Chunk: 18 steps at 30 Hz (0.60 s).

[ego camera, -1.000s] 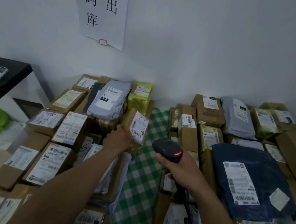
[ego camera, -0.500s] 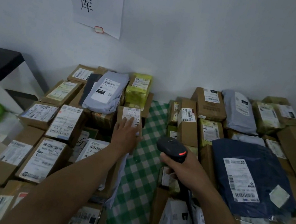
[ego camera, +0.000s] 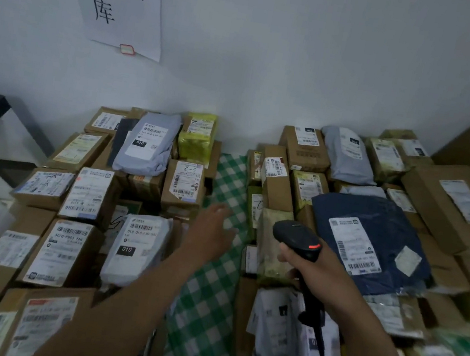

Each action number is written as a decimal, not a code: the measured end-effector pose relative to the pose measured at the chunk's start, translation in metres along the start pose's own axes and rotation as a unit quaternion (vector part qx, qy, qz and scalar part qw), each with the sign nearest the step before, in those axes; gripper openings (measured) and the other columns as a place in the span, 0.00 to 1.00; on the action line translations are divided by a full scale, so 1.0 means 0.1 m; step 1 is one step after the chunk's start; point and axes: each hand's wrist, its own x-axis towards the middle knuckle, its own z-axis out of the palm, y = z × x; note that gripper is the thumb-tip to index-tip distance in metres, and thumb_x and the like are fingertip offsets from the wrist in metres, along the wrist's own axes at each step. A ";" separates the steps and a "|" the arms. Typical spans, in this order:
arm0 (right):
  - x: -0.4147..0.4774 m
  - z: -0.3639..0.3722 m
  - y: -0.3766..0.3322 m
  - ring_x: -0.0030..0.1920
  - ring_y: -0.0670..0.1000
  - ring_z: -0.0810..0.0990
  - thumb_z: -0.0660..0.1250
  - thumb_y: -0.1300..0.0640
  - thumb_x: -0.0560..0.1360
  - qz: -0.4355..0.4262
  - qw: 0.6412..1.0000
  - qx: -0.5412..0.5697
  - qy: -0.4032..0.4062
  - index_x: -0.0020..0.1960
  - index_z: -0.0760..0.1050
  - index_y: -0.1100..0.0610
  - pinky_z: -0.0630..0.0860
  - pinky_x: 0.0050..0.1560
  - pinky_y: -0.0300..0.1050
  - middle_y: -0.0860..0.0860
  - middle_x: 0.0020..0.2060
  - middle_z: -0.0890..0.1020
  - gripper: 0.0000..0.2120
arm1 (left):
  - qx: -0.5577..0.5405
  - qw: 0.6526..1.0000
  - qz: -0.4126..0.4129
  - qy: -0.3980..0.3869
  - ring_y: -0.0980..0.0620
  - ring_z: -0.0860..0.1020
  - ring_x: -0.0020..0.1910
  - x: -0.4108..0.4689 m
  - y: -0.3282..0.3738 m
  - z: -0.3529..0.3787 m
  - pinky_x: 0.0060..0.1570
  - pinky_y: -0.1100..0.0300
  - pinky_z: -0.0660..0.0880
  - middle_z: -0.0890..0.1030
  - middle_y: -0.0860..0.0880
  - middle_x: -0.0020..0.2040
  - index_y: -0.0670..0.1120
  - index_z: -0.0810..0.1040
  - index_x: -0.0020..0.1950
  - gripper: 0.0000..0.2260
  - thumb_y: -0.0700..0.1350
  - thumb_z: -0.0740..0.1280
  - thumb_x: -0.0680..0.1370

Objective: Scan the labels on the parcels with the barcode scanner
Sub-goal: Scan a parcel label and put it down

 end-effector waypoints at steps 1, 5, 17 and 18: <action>-0.07 -0.04 0.04 0.37 0.48 0.84 0.74 0.48 0.78 0.003 1.000 0.009 0.004 0.63 0.79 0.44 0.80 0.42 0.45 0.50 0.48 0.88 0.15 | -0.043 0.999 -0.012 -0.014 0.48 0.72 0.71 -0.14 0.08 0.12 0.68 0.56 0.69 0.72 0.48 0.73 0.47 0.75 0.73 0.21 0.51 0.70 0.81; -0.35 -0.19 0.21 0.37 0.48 0.82 0.74 0.49 0.78 0.011 0.999 0.021 0.021 0.63 0.78 0.43 0.78 0.42 0.45 0.53 0.49 0.87 0.15 | -0.189 0.976 -0.058 -0.087 0.55 0.78 0.59 -0.53 0.33 0.63 0.57 0.59 0.74 0.79 0.51 0.64 0.48 0.78 0.69 0.17 0.51 0.69 0.81; -0.71 -0.44 0.52 0.34 0.47 0.80 0.75 0.52 0.78 0.035 0.997 0.036 0.064 0.59 0.80 0.49 0.78 0.40 0.44 0.57 0.47 0.87 0.12 | -0.402 0.877 -0.242 -0.108 0.48 0.77 0.63 -0.38 0.77 1.09 0.58 0.58 0.72 0.77 0.50 0.65 0.45 0.71 0.72 0.19 0.46 0.70 0.82; -0.72 -0.45 0.53 0.33 0.47 0.80 0.75 0.52 0.78 0.033 0.997 0.036 0.062 0.58 0.81 0.49 0.78 0.40 0.44 0.58 0.47 0.87 0.10 | -0.412 0.870 -0.248 -0.111 0.49 0.78 0.61 -0.40 0.77 1.09 0.58 0.57 0.74 0.77 0.51 0.63 0.46 0.72 0.71 0.17 0.46 0.69 0.83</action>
